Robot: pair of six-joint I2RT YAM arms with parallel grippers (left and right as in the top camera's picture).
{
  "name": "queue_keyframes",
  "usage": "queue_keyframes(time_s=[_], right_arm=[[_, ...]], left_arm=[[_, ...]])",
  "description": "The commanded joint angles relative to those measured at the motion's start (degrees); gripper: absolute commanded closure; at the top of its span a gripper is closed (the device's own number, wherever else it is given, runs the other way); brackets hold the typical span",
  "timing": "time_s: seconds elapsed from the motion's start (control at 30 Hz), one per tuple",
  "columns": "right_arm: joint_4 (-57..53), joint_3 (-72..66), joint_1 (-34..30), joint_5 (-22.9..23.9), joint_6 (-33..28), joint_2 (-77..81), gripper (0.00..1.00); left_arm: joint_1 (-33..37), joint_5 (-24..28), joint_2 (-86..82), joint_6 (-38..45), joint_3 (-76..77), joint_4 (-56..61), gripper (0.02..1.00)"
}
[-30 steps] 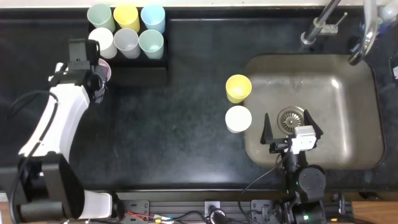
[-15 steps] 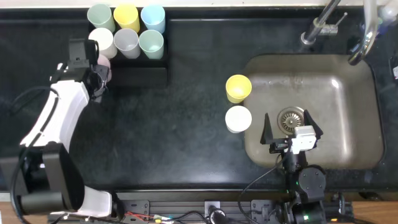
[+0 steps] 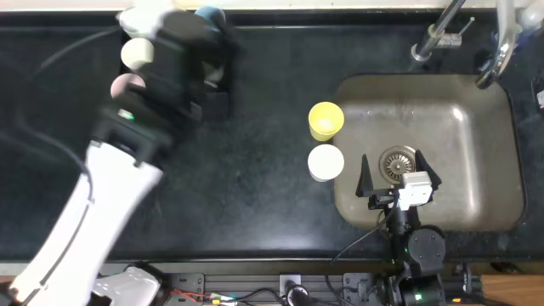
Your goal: Store Cups
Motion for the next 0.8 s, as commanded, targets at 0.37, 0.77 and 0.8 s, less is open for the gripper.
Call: queue_keyframes(time_s=[0.37,0.77,0.8], right_arm=[[0.3,-0.8,-0.4,0.5,0.0,-0.5,0.003],[0.3,-0.8,-0.4,0.5,0.0,-0.5,0.003],[0.3,-0.8,-0.4,0.5,0.0,-0.5,0.005]], left_arm=[[-12.5,10.4,19.1,7.2,-0.2,-8.3,0.104],[-11.1,11.8,33.1,9.0,3.2,-3.7,0.222],[-10.9,11.9,34.1,9.0,3.5,-3.5,0.272]])
